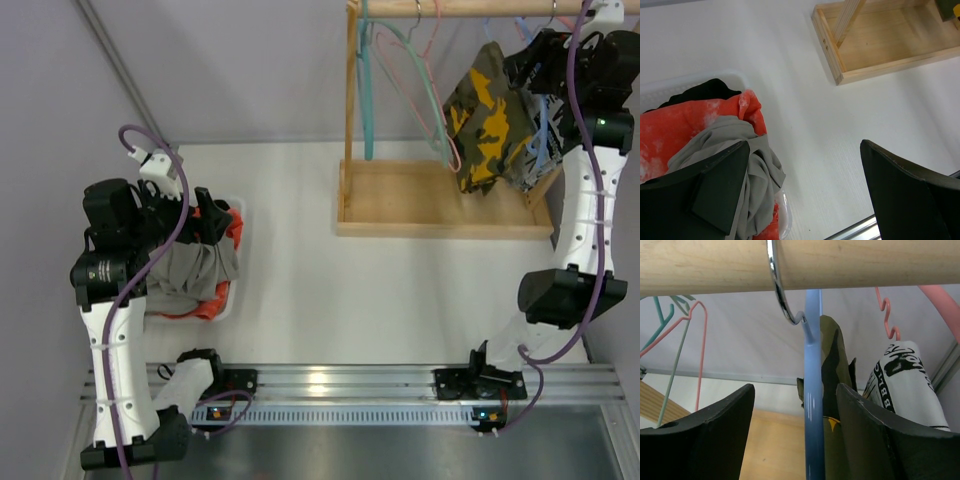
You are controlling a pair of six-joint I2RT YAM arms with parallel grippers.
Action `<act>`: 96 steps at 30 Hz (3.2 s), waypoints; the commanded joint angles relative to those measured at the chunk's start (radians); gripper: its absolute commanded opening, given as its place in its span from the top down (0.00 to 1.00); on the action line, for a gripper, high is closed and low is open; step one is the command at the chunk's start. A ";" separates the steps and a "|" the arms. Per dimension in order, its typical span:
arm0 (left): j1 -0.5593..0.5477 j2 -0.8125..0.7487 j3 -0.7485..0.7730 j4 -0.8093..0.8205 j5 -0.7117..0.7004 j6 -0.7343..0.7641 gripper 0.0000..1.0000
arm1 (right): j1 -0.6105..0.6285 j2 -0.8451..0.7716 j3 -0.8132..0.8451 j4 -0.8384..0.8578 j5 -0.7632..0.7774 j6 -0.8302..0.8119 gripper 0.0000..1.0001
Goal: Remove the trousers from the hanger
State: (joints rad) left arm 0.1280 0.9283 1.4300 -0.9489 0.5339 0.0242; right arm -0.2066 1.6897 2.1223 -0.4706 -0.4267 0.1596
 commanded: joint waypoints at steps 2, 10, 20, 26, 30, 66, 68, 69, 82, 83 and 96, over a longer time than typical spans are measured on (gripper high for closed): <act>0.001 -0.002 -0.002 0.047 0.006 -0.003 0.02 | 0.013 0.022 0.042 0.082 0.017 0.008 0.38; 0.001 0.010 0.009 0.048 0.008 -0.001 0.02 | 0.024 0.037 0.045 0.078 0.016 -0.008 0.54; 0.001 0.010 0.015 0.047 0.005 0.000 0.02 | 0.026 0.042 0.060 0.040 0.022 -0.039 0.79; 0.001 0.012 0.020 0.047 0.000 0.003 0.02 | 0.024 0.038 0.114 0.024 0.022 0.036 1.00; 0.001 0.009 0.029 0.050 -0.011 0.011 0.02 | 0.024 -0.004 0.117 0.064 0.006 0.109 1.00; 0.001 0.001 0.006 0.121 -0.005 0.023 0.02 | 0.018 -0.217 0.010 0.147 -0.047 0.256 1.00; 0.001 -0.014 -0.026 0.150 0.004 0.051 0.02 | 0.015 -0.267 -0.059 0.141 -0.053 0.256 1.00; 0.001 -0.040 -0.043 0.188 0.015 0.060 0.02 | 0.015 -0.283 -0.077 0.133 -0.063 0.256 1.00; -0.001 -0.188 -0.339 0.447 0.202 0.209 0.02 | 0.012 -0.553 -0.337 -0.016 -0.078 0.274 1.00; -0.002 -0.184 -0.345 0.458 0.224 0.209 0.02 | 0.010 -0.579 -0.344 -0.029 -0.072 0.279 1.00; -0.672 -0.054 -0.427 0.644 -0.281 0.306 0.02 | 0.009 -0.737 -0.446 -0.217 0.031 0.336 1.00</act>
State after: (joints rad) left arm -0.4168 0.8272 0.9905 -0.4427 0.4671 0.2955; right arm -0.1947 1.0012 1.6554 -0.8017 -0.4366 0.4511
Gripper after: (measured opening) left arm 0.983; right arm 0.126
